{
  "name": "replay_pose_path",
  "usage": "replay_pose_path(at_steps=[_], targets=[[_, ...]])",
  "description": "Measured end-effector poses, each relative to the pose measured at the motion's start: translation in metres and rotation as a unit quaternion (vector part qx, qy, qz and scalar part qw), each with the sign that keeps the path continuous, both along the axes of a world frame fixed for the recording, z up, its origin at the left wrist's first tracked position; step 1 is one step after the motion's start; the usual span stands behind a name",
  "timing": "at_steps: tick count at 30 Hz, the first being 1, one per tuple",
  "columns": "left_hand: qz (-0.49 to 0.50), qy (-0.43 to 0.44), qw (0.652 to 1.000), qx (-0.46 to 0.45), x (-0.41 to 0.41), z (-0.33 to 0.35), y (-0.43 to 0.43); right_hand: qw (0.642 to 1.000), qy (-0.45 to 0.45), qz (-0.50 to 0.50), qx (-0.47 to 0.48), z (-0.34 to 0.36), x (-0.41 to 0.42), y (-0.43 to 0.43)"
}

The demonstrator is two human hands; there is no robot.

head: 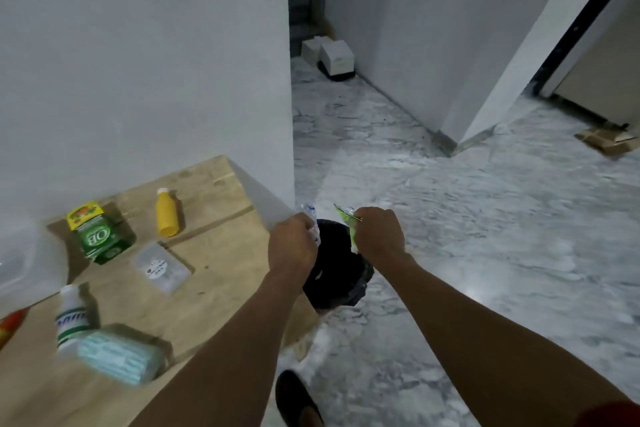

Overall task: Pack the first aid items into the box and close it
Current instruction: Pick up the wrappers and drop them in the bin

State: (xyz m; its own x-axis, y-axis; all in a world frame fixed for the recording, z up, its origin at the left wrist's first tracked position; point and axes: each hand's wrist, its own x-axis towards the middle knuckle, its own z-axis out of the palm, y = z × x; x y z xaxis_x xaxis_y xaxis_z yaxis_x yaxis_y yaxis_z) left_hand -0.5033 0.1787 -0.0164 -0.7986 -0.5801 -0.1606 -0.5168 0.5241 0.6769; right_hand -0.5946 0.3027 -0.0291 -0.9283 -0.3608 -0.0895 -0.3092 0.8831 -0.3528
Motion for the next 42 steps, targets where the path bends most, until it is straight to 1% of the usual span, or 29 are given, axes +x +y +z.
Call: replay_pose_path(at_steps=[2, 6, 8, 11, 14, 20, 23, 26, 34, 38, 42], targets=[[-0.002, -0.022, 1.000, 0.021, -0.021, -0.020, -0.006, 1.000, -0.015, -0.005, 0.009, -0.015, -0.012, -0.003], [-0.041, -0.077, 0.996, 0.003, -0.051, -0.052, -0.014, 0.997, -0.066, -0.003, 0.037, -0.043, -0.032, -0.010], [-0.039, -0.102, 0.994, 0.008, -0.064, -0.069, -0.016, 0.995, -0.083, 0.001, 0.053, -0.057, -0.043, -0.012], [-0.014, -0.138, 0.990, 0.037, -0.084, -0.098, -0.017, 0.990, -0.122, 0.003, 0.073, -0.085, -0.063, -0.015], [0.024, -0.172, 0.982, 0.072, -0.094, -0.118, -0.014, 0.985, -0.158, -0.019, 0.067, -0.106, -0.077, -0.017], [0.063, -0.236, 0.966, 0.086, -0.142, -0.202, -0.011, 0.976, -0.184, 0.033, 0.113, -0.197, -0.127, -0.026], [0.089, -0.243, 0.961, 0.099, -0.157, -0.244, -0.017, 0.971, -0.193, 0.058, 0.130, -0.243, -0.146, -0.028], [0.083, -0.264, 0.957, 0.085, -0.172, -0.281, -0.024, 0.967, -0.204, 0.074, 0.132, -0.285, -0.159, -0.031], [0.005, -0.305, 0.951, 0.053, -0.186, -0.365, -0.031, 0.956, -0.257, 0.096, 0.108, -0.377, -0.178, -0.035], [-0.010, -0.311, 0.950, 0.022, -0.183, -0.387, -0.028, 0.939, -0.299, 0.103, 0.135, -0.396, -0.175, -0.029], [-0.033, -0.289, 0.956, -0.043, -0.177, -0.388, -0.021, 0.937, -0.307, 0.092, 0.140, -0.391, -0.168, -0.023]])
